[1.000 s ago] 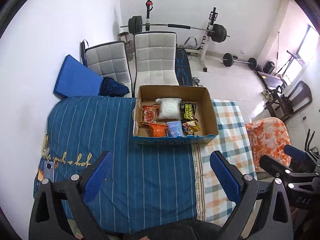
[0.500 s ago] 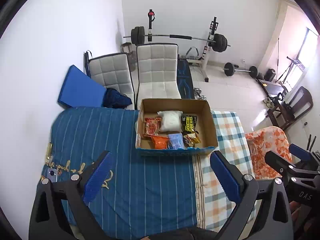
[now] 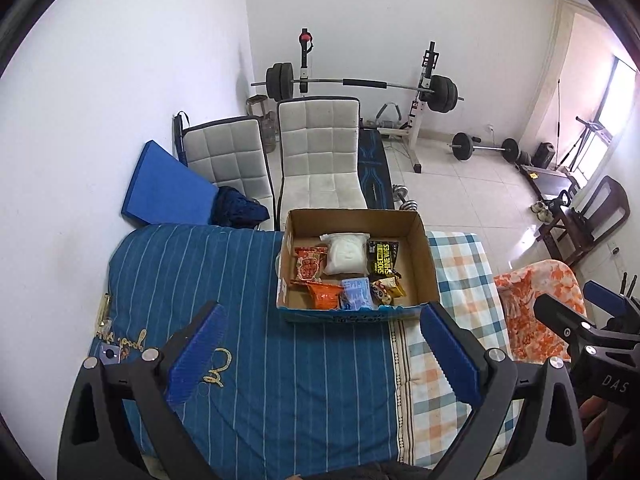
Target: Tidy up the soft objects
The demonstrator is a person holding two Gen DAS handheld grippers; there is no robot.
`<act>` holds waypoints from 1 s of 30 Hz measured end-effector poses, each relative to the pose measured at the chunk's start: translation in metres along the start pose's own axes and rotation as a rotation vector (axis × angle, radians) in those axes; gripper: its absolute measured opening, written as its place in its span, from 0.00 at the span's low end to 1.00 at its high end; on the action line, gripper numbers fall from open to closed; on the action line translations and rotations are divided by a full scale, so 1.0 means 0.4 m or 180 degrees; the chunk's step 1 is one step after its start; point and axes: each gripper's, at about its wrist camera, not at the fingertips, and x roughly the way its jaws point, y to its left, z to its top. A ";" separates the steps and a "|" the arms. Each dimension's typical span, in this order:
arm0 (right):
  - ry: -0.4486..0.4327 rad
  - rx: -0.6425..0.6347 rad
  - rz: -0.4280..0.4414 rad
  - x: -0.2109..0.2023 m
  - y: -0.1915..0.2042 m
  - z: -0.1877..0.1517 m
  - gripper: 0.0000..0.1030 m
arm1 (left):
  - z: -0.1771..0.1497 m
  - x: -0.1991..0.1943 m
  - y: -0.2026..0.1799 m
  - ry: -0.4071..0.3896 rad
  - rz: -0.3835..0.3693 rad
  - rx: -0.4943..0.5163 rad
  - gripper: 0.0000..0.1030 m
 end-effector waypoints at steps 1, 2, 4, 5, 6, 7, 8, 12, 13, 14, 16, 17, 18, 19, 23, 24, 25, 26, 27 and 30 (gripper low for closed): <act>-0.0007 -0.0005 0.0002 -0.001 0.001 0.001 1.00 | -0.001 -0.001 -0.002 -0.0007 0.0004 0.0008 0.97; -0.0014 -0.0011 0.0001 -0.001 0.002 0.002 1.00 | -0.001 0.001 0.000 0.0000 0.0016 0.0005 0.97; -0.0026 -0.0027 -0.0007 -0.001 0.004 0.002 1.00 | -0.003 0.001 -0.002 0.0001 0.0025 0.0017 0.97; -0.0027 -0.0023 -0.0005 -0.002 0.003 0.002 1.00 | -0.003 0.003 -0.002 0.0006 0.0025 0.0024 0.97; -0.0027 -0.0028 -0.0004 -0.001 0.004 0.002 1.00 | -0.004 0.005 -0.002 0.0020 0.0020 0.0028 0.97; -0.0028 -0.0037 -0.0003 0.000 0.004 0.004 1.00 | -0.005 0.006 -0.001 0.0029 0.0015 0.0022 0.97; -0.0028 -0.0033 -0.0007 0.001 0.004 0.004 1.00 | -0.006 0.007 0.000 0.0031 0.0010 0.0023 0.97; -0.0032 -0.0036 -0.0005 0.002 0.005 0.005 1.00 | -0.007 0.008 0.002 0.0033 0.0008 0.0003 0.97; -0.0028 -0.0035 0.0002 0.003 0.005 0.006 1.00 | -0.008 0.008 0.002 0.0033 0.0003 0.0001 0.97; -0.0022 -0.0032 0.0009 0.004 0.004 0.006 1.00 | -0.009 0.008 0.002 0.0035 -0.0004 0.0009 0.97; -0.0018 -0.0036 0.0003 0.005 0.005 0.006 1.00 | -0.010 0.006 0.003 0.0034 0.0004 0.0011 0.97; -0.0013 -0.0045 0.0011 0.006 0.005 0.007 1.00 | -0.009 0.007 0.003 0.0036 0.0001 0.0013 0.97; -0.0013 -0.0033 0.0008 0.002 0.004 0.000 1.00 | -0.010 0.006 0.004 0.0035 0.0001 0.0014 0.97; -0.0014 -0.0036 0.0005 0.000 0.005 -0.001 1.00 | -0.010 0.005 0.005 0.0032 0.0002 0.0012 0.97; -0.0040 -0.0019 -0.0007 -0.009 0.002 -0.009 1.00 | -0.011 0.006 0.004 0.0035 0.0004 0.0013 0.97; -0.0044 -0.0022 -0.0009 -0.008 0.003 -0.009 1.00 | -0.011 0.005 0.005 0.0032 0.0013 0.0005 0.97; -0.0050 -0.0013 -0.0011 -0.009 0.004 -0.012 1.00 | -0.011 0.004 0.006 0.0029 0.0016 -0.0001 0.97; -0.0051 -0.0007 -0.0019 -0.009 0.005 -0.016 1.00 | -0.012 0.004 0.007 0.0032 0.0017 -0.0001 0.97; -0.0040 -0.0020 -0.0017 -0.008 0.006 -0.014 1.00 | -0.012 0.004 0.007 0.0034 0.0023 -0.0003 0.97; -0.0033 -0.0022 -0.0022 -0.011 0.009 -0.017 1.00 | -0.014 0.002 0.009 0.0033 0.0028 -0.0008 0.97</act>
